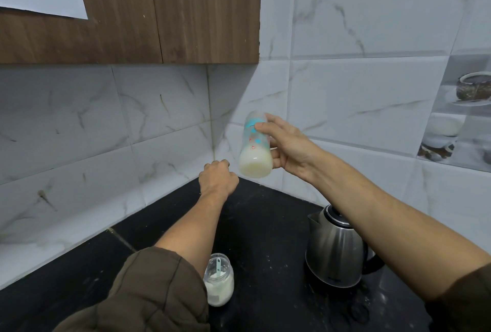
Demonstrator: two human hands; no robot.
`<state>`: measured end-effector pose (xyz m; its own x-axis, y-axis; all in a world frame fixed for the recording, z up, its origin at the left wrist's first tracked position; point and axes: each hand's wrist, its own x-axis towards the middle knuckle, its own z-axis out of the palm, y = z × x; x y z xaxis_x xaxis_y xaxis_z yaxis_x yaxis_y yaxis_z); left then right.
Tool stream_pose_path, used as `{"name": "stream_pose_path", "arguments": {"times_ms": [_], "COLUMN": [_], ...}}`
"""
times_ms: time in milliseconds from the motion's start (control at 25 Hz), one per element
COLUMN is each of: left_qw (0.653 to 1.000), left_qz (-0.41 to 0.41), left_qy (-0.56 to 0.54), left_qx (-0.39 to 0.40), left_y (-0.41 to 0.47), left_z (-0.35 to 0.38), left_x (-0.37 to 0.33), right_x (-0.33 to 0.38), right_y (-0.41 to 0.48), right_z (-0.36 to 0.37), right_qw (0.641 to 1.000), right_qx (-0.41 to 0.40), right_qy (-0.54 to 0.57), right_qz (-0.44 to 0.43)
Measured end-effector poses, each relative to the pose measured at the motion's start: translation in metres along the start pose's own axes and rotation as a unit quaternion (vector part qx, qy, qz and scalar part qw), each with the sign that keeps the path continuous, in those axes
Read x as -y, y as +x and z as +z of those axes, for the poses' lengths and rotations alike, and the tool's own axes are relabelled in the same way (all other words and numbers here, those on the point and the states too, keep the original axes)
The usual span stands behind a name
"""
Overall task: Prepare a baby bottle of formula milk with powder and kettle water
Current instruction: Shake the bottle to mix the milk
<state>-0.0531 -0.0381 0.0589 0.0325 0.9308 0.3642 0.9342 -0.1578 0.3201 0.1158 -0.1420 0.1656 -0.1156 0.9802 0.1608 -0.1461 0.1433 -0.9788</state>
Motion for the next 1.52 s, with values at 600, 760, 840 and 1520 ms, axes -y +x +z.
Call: {"name": "stream_pose_path", "arguments": {"times_ms": [600, 760, 840, 1520], "left_qw": [1.0, 1.0, 1.0, 1.0], "left_qz": [0.009, 0.0, 0.003, 0.017], "left_qy": [0.007, 0.017, 0.014, 0.008], "left_qx": [0.007, 0.004, 0.008, 0.013], "left_y": [-0.004, -0.005, -0.005, -0.011], "left_z": [-0.001, 0.0, 0.0, -0.008], "left_x": [0.002, 0.007, 0.005, -0.004], "right_x": [0.008, 0.016, 0.01, 0.015], "right_y": [0.004, 0.0, -0.012, -0.02], "right_z": [-0.013, -0.011, -0.004, 0.008], "right_qw": [0.978, 0.953, 0.976, 0.952], "right_qx": [-0.163, -0.195, -0.102, -0.182], "right_qy": [0.098, 0.159, 0.022, 0.099], "right_qz": [-0.091, -0.167, -0.192, -0.224]}}
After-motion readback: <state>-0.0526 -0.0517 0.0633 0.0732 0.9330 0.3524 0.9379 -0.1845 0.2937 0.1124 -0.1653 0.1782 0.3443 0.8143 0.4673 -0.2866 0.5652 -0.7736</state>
